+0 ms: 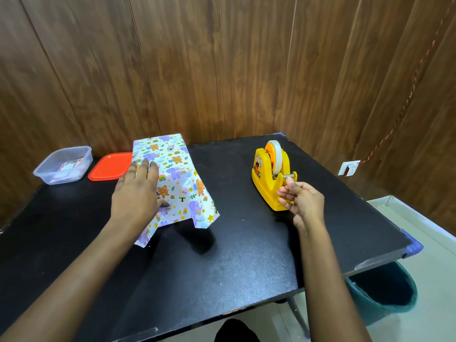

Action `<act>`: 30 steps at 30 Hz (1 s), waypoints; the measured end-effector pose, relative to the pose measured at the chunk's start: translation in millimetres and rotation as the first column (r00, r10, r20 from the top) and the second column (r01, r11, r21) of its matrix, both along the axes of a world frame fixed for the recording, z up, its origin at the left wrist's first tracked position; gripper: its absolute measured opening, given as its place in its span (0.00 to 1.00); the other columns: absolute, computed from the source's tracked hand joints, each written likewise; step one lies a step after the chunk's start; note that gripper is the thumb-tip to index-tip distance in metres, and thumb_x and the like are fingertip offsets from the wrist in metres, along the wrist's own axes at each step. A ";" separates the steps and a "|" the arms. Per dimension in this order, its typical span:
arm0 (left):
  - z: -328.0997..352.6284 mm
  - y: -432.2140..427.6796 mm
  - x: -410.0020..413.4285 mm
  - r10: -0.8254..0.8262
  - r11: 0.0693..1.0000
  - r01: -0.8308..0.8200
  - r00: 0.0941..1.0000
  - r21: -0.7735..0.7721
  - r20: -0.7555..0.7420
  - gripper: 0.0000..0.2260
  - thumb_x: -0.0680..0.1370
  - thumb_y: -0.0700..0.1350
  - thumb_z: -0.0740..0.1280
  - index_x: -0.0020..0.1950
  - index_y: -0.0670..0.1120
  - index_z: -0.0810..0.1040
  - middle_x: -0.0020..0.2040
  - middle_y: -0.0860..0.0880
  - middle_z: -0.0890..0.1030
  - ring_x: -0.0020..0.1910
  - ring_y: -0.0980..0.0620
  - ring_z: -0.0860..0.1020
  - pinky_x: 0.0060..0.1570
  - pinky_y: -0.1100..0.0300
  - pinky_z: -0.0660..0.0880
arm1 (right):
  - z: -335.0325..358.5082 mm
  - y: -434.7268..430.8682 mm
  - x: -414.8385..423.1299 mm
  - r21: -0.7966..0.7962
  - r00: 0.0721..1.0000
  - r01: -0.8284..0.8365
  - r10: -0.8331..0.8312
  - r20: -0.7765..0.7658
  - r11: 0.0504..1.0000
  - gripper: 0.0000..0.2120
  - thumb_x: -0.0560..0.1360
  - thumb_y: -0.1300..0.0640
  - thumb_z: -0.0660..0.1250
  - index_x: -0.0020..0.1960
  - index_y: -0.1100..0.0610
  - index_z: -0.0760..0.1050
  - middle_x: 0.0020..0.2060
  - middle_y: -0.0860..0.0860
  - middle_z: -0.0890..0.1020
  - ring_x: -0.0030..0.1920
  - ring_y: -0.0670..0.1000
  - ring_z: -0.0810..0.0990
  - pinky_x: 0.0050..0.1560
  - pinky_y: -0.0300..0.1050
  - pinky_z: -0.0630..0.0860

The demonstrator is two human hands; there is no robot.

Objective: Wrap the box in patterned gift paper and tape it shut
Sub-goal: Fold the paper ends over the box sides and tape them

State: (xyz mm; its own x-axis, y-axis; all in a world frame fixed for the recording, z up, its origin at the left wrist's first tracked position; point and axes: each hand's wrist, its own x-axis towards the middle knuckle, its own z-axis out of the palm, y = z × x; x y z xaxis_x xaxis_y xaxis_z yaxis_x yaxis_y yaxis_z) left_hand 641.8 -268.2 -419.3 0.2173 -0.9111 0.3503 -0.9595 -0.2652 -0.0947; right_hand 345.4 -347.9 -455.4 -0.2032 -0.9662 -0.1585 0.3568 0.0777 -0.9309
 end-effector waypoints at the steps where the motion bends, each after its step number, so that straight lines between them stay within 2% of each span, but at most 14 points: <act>1: 0.0 0.3 -0.2 0.002 1.000 -0.002 1.000 0.003 0.002 0.42 0.69 0.56 0.73 0.75 0.42 0.56 0.75 0.44 0.59 0.74 0.43 0.56 0.70 0.49 0.59 | -0.8 0.8 1.2 0.001 1.000 0.013 -0.013 0.011 1.000 0.09 0.76 0.59 0.66 0.37 0.60 0.74 0.27 0.51 0.81 0.32 0.48 0.80 0.30 0.37 0.78; 5: -0.3 1.6 -1.1 0.005 1.000 -0.005 1.000 0.009 0.008 0.42 0.69 0.57 0.73 0.75 0.42 0.55 0.76 0.44 0.58 0.75 0.43 0.56 0.70 0.50 0.59 | -0.6 0.0 3.8 0.004 0.999 0.008 -0.008 0.044 1.000 0.10 0.76 0.60 0.66 0.37 0.61 0.74 0.34 0.56 0.79 0.35 0.51 0.80 0.33 0.40 0.80; 9: 1.8 1.4 -1.2 0.003 1.000 -0.003 1.000 0.002 0.002 0.42 0.69 0.56 0.73 0.75 0.42 0.56 0.76 0.44 0.58 0.75 0.43 0.56 0.70 0.49 0.59 | 0.9 -2.1 -0.8 0.007 0.999 -0.040 0.040 -0.014 0.999 0.11 0.77 0.57 0.66 0.37 0.60 0.73 0.34 0.55 0.80 0.36 0.51 0.80 0.38 0.47 0.81; 12: 0.8 0.9 0.3 0.001 1.000 -0.001 1.000 -0.002 -0.004 0.42 0.68 0.54 0.74 0.74 0.41 0.58 0.75 0.43 0.60 0.74 0.42 0.57 0.69 0.48 0.61 | -0.1 -2.2 0.1 0.007 0.999 -0.040 0.040 -0.006 0.999 0.11 0.76 0.57 0.66 0.36 0.60 0.73 0.33 0.55 0.80 0.36 0.51 0.81 0.38 0.46 0.81; 16: -1.0 0.4 0.8 0.000 1.000 0.000 1.000 0.002 -0.005 0.42 0.68 0.55 0.75 0.74 0.41 0.58 0.75 0.43 0.60 0.74 0.42 0.57 0.69 0.48 0.60 | -1.3 -3.4 4.8 0.035 0.991 -0.010 0.005 0.137 0.999 0.11 0.76 0.59 0.66 0.37 0.61 0.73 0.32 0.56 0.79 0.35 0.52 0.81 0.34 0.44 0.81; 20: -2.3 0.6 -0.3 -0.002 1.000 0.002 1.000 -0.007 -0.013 0.42 0.67 0.54 0.75 0.74 0.40 0.59 0.75 0.42 0.60 0.74 0.42 0.57 0.70 0.48 0.60 | -13.7 0.8 9.7 0.086 0.947 -0.034 0.005 0.321 0.996 0.10 0.77 0.62 0.64 0.38 0.63 0.72 0.24 0.53 0.79 0.27 0.49 0.82 0.27 0.41 0.79; 23: -1.3 -0.2 0.0 0.005 1.000 -0.005 1.000 -0.007 -0.002 0.42 0.68 0.54 0.74 0.74 0.41 0.58 0.75 0.43 0.59 0.74 0.42 0.57 0.70 0.49 0.59 | -17.0 9.9 9.9 0.013 0.897 -0.087 0.072 0.437 0.996 0.10 0.78 0.60 0.63 0.38 0.63 0.71 0.26 0.54 0.80 0.29 0.49 0.83 0.29 0.42 0.80; 26: -1.6 -1.1 -0.4 0.011 1.000 -0.011 1.000 0.000 -0.002 0.42 0.68 0.54 0.75 0.74 0.40 0.58 0.75 0.42 0.60 0.74 0.42 0.57 0.69 0.48 0.60 | 1.7 25.2 16.6 -0.092 0.923 -0.187 0.207 0.325 0.978 0.10 0.78 0.61 0.63 0.38 0.61 0.72 0.26 0.53 0.80 0.31 0.49 0.83 0.32 0.42 0.80; 28: -1.0 -2.7 -3.7 0.006 1.000 -0.006 1.000 -0.003 0.004 0.42 0.68 0.54 0.75 0.74 0.40 0.58 0.75 0.42 0.60 0.74 0.42 0.58 0.69 0.47 0.60 | 17.2 43.3 29.0 -0.141 0.936 -0.298 0.318 0.152 0.944 0.09 0.77 0.63 0.63 0.38 0.61 0.72 0.27 0.52 0.78 0.30 0.49 0.82 0.32 0.41 0.79; 30: 0.1 -3.2 -7.7 0.018 1.000 -0.018 1.000 -0.001 0.026 0.41 0.69 0.55 0.73 0.75 0.42 0.57 0.75 0.43 0.59 0.74 0.42 0.57 0.69 0.46 0.60 | 27.0 67.2 48.8 -0.186 0.906 -0.418 0.424 -0.007 0.889 0.08 0.76 0.66 0.63 0.38 0.62 0.72 0.27 0.53 0.77 0.28 0.48 0.80 0.29 0.39 0.77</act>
State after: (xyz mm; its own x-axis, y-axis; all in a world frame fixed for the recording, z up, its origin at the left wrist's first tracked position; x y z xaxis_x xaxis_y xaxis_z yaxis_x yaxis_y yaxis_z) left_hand 634.2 -271.4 -419.2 0.2247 -0.9070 0.3562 -0.9519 -0.2825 -0.1190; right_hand 394.2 -280.7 -428.5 0.2314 -0.9725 0.0251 0.3585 0.0613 -0.9315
